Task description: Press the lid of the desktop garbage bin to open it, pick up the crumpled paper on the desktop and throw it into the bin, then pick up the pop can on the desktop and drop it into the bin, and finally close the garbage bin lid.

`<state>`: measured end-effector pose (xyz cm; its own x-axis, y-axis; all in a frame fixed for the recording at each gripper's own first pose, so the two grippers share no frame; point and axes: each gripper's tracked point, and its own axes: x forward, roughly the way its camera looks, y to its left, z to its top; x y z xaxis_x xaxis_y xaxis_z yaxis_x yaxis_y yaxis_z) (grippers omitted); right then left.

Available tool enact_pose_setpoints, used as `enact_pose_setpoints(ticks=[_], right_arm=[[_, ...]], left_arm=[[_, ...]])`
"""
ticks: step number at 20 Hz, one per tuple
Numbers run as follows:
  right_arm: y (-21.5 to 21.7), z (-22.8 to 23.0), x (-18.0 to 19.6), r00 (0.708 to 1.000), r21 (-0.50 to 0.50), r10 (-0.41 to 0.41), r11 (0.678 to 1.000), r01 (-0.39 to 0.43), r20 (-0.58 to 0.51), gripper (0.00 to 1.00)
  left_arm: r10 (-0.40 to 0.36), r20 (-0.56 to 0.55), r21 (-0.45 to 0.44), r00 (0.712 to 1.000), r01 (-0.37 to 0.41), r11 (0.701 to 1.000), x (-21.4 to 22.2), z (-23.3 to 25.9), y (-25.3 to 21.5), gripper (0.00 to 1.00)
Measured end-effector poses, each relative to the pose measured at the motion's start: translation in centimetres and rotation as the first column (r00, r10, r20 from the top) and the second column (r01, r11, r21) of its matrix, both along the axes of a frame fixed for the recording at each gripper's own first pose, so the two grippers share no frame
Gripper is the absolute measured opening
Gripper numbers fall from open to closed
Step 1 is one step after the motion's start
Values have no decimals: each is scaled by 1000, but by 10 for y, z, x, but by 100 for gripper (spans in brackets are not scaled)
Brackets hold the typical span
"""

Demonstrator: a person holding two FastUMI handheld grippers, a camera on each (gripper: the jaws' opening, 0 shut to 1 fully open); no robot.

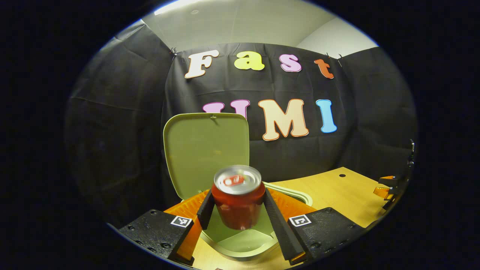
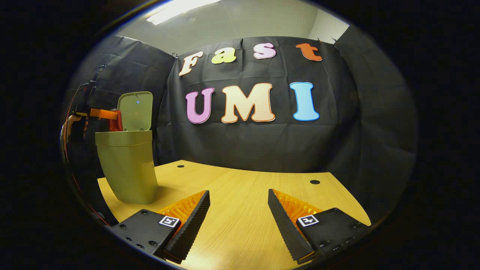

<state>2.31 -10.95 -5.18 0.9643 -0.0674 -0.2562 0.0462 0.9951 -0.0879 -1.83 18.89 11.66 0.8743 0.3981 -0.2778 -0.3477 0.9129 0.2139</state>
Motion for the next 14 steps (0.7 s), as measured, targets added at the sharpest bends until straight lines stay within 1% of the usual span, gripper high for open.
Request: enact_pose_setpoints(ticks=[2,5,6,7,8,9,10,12,14], right_arm=[[2,-2,1,1000,-5,9,1000,-9,-7,98],[6,-5,3,1000,-3,20,1000,-20,-15,98],[9,-5,2,1000,-2,25,1000,-25,-16,98],[10,-4,2,999,-2,30,1000,-30,-15,98],[12,-3,3,999,-3,35,999,-35,-13,100],[13,-3,2,999,-3,39,999,-39,-11,100],[15,-2,3,999,-4,43,999,-43,-8,98],[16,-2,1,999,-2,48,999,-48,-8,98],[16,1,1,999,3,51,999,-51,-6,98]], left_arm=[[-4,11,8,1000,4,1000,3,4,-1,78],[-5,12,18,1000,5,1000,6,8,1,82],[-2,11,23,1000,2,1000,6,11,2,81],[0,17,23,1000,0,1000,8,16,4,82],[-1,26,19,1000,1,1000,11,21,4,83],[2,39,14,999,-2,1000,13,27,5,84],[8,52,3,999,-8,1000,15,34,8,88],[11,83,-18,997,-9,1000,21,50,10,89],[11,110,-8,994,-10,1000,26,68,14,88]])
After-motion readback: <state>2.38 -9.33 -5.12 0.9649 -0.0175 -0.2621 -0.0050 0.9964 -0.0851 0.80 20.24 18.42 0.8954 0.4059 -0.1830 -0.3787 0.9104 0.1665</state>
